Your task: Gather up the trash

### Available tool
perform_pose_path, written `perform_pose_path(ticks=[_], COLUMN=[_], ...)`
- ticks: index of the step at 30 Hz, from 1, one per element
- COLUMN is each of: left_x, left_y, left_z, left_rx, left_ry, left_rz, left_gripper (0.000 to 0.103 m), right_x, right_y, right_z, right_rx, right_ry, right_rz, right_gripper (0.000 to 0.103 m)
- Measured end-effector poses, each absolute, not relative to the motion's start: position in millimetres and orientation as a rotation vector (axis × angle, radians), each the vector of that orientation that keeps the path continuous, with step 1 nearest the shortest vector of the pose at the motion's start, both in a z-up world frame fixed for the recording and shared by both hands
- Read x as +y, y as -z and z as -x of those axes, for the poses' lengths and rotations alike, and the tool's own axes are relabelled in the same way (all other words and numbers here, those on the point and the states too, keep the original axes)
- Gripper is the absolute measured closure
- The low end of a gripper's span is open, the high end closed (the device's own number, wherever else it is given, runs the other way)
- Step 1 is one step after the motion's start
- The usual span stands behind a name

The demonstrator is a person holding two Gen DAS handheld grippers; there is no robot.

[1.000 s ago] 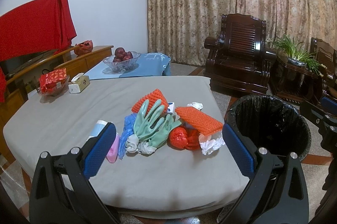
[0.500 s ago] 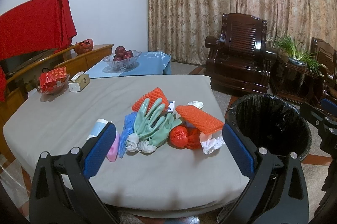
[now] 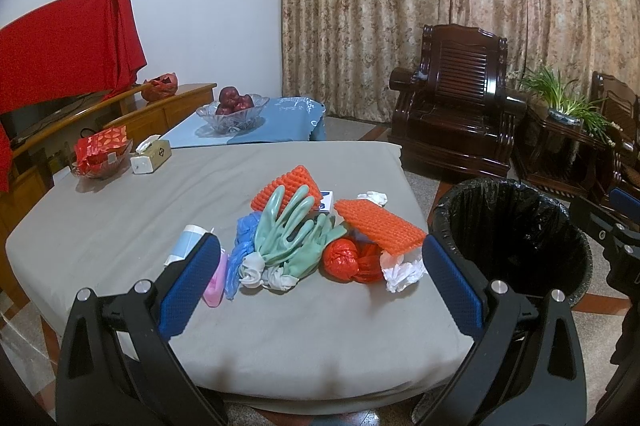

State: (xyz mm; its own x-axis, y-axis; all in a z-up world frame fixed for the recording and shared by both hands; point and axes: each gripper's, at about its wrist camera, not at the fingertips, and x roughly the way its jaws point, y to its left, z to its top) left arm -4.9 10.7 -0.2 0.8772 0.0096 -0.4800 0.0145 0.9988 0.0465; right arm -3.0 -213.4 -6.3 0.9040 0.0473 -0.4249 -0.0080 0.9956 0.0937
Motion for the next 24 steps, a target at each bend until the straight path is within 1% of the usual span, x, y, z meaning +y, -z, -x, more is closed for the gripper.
perform_pose_path(ticks=[24], left_x=[13.6], left_y=[9.4], left_z=[4.2], left_rx=[0.511], left_ry=[0.002], left_rz=[-0.042], left_gripper=[0.005], right_x=[-207.3], right_y=[18.4], right_z=[-3.9], right_rx=[0.475], right_ry=[-0.037], right_rz=[-0.081], right_gripper=[0.006])
